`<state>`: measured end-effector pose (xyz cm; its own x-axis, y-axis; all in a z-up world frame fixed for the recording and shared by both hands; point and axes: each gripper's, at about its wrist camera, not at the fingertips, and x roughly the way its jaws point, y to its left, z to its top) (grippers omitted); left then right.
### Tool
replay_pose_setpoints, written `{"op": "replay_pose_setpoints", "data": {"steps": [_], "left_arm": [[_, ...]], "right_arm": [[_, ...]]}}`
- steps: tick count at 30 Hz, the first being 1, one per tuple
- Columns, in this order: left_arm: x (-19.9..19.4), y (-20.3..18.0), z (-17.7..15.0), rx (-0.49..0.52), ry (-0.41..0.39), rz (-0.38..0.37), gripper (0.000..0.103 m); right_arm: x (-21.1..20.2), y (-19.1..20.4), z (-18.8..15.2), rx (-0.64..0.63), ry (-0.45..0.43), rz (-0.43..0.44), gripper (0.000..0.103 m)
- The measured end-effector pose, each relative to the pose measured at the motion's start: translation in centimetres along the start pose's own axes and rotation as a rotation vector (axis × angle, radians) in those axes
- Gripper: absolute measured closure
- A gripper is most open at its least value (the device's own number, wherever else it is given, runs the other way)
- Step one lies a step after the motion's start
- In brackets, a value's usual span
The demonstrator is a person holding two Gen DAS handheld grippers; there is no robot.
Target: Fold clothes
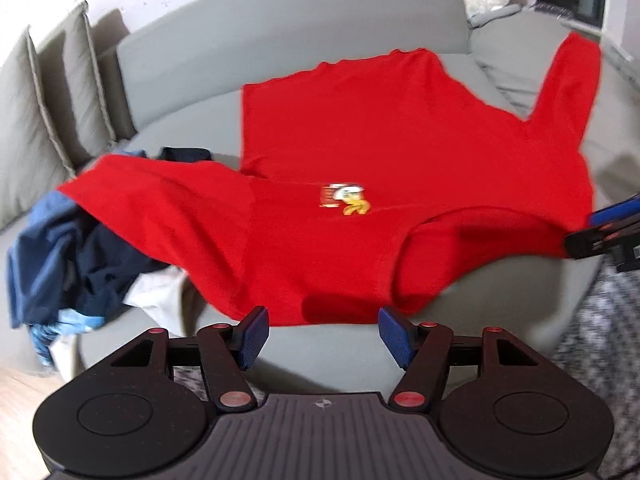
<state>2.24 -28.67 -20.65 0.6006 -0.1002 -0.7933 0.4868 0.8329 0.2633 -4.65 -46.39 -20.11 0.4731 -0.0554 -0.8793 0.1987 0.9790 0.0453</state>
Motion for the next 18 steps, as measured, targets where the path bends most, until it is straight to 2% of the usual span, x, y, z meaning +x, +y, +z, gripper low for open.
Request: {"op": "replay_pose_setpoints", "data": {"steps": [2,3,5,6,7,8,11,12,16,18], "left_arm": [[0.5,0.5,-0.2,-0.017,0.023,0.044,0.041],[0.7,1.0,-0.2,-0.043,0.03,0.04,0.041],[1.1,2.7,-0.1,-0.149,0.033,-0.031,0.04],[1.4,4.0,-0.1,-0.238,0.038,-0.052,0.041],[1.7,5.6,-0.1,-0.34,0.049,-0.056,0.043],[2.0,6.6,-0.2,-0.399,0.059,-0.044,0.05],[3.0,8.8,-0.5,-0.54,0.084,-0.052,0.052],[3.3,9.1,-0.4,-0.565,0.088,-0.065,0.055],[4.4,9.6,0.5,-0.596,0.078,-0.071,0.056],[5.2,9.5,0.8,-0.601,0.093,-0.065,0.064]], "right_arm": [[-0.1,-0.2,-0.1,0.013,-0.005,-0.002,0.056],[0.0,-0.4,-0.1,0.019,-0.003,-0.001,0.056],[0.2,-0.8,0.1,0.046,0.007,0.008,0.056],[0.4,-1.1,0.2,0.062,0.013,0.012,0.056],[0.7,-1.3,0.3,0.078,0.02,0.013,0.056],[0.9,-1.4,0.5,0.09,0.028,0.013,0.056],[1.5,-1.6,0.8,0.114,0.047,0.018,0.056],[1.7,-1.6,0.8,0.118,0.049,0.018,0.056],[2.1,-1.2,1.2,0.116,0.05,0.019,0.056],[2.2,-1.0,1.3,0.113,0.048,0.02,0.056]]}}
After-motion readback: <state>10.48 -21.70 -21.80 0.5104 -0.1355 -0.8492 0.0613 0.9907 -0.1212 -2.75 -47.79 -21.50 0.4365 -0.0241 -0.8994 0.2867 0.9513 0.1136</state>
